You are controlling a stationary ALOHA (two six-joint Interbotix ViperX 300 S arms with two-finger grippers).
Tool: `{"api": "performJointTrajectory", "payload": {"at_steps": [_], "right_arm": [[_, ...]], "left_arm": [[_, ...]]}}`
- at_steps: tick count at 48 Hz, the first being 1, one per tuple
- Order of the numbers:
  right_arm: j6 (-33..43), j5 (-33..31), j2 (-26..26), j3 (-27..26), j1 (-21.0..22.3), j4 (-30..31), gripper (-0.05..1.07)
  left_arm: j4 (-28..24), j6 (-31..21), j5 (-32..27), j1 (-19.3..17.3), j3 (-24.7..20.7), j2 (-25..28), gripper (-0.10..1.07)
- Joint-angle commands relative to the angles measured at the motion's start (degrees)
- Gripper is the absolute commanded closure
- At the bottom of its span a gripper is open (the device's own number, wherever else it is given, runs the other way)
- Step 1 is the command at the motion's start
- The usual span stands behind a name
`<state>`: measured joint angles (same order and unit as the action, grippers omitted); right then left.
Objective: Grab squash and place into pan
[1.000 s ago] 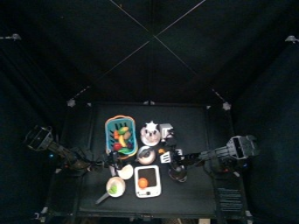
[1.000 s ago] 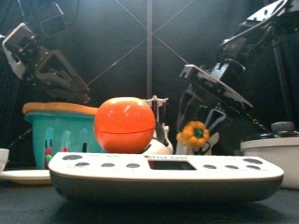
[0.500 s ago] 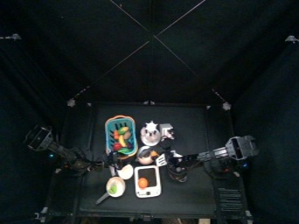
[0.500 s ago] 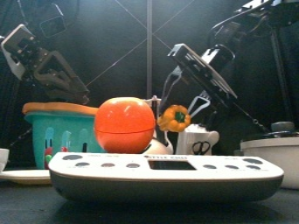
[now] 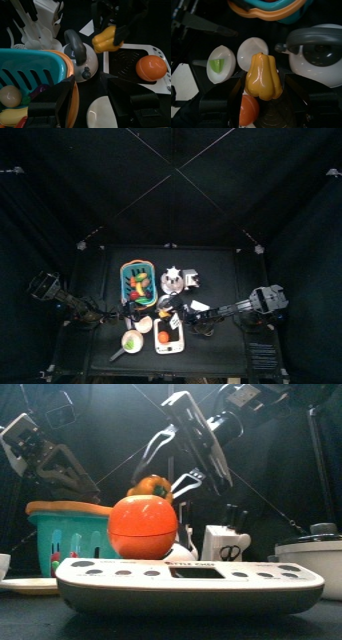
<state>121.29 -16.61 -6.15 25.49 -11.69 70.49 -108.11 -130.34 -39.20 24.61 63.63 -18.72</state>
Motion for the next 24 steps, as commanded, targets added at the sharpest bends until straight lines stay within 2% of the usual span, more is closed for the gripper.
{"api": "performJointTrajectory", "payload": {"at_steps": [1, 11, 24], "right_arm": [[-0.09, 0.62, 0.09, -3.16, -0.79, 1.23, 0.43], [-0.09, 1.05, -4.13, -8.53, -3.34, 4.48, 0.43], [-0.09, 1.14, -8.17, -14.24, -4.22, 7.82, 0.43]], "left_arm": [[0.44, 0.00, -1.05, -0.44, -0.44, -0.62, 0.14], [0.70, -0.09, -4.75, -0.44, -0.79, -2.37, 0.14], [0.62, -0.09, -8.26, 1.93, -0.70, -5.89, 0.14]]}}
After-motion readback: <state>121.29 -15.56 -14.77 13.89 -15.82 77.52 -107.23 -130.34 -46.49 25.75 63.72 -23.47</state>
